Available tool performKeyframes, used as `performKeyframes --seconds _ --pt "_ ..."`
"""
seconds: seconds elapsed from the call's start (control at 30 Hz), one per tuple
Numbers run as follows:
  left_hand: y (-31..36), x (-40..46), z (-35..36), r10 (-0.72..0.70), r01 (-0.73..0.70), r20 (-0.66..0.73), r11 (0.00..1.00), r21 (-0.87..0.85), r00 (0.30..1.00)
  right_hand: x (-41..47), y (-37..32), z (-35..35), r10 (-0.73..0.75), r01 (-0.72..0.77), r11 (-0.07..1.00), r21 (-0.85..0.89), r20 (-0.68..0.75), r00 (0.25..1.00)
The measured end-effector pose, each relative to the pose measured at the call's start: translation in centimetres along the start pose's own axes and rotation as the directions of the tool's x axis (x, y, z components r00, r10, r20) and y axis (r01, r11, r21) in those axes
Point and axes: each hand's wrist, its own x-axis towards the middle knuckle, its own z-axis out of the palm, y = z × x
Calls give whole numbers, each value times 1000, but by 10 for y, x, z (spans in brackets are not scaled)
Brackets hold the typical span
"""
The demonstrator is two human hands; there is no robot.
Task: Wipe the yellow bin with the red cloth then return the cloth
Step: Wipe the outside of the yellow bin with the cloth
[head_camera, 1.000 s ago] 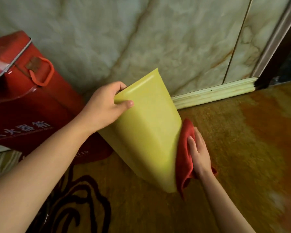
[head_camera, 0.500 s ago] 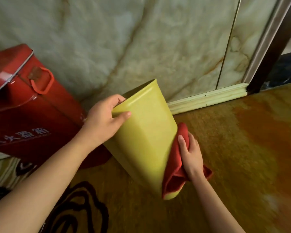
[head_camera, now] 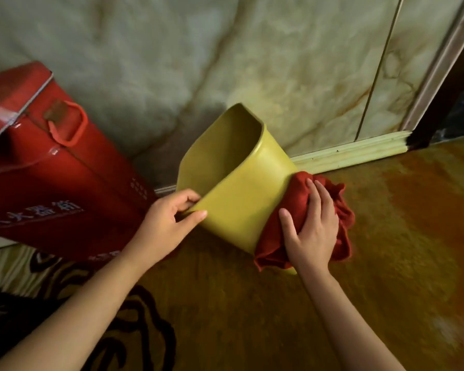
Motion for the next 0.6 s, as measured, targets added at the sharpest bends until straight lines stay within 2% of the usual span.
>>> performKeyframes --seconds 0.07,0.13,0.2,0.3,0.33,0.4,0.47,0.53,0.6 --pt "0 0 -6 -10 12 -23 997 82 1000 -5 -3 6 5 -5 1000 6 -25 1000" --pt "2 0 -10 13 -4 -39 971 239 999 -7 -7 8 19 -18 1000 19 -44 999" --pt "12 -1 -7 52 -45 -13 941 337 999 -10 -10 9 10 -9 1000 8 -45 999" --pt "34 10 3 232 -219 28 863 456 972 -14 -16 13 -86 86 995 -54 -6 996" --pt "39 18 5 252 -215 -15 854 473 968 -16 -19 16 -132 133 988 -84 19 991" --pt "43 37 3 143 -47 -221 919 391 965 -23 -28 27 -204 212 969 -131 70 977" --pt "37 45 -4 -73 174 -375 954 243 924 -34 -33 37 -234 248 958 -144 105 967" --pt "28 41 -10 -127 255 -395 922 291 910 -48 -30 44 -268 286 945 -158 126 955" --pt "20 37 -13 -96 238 -356 893 383 930 -64 -19 50 -326 349 920 -178 148 934"
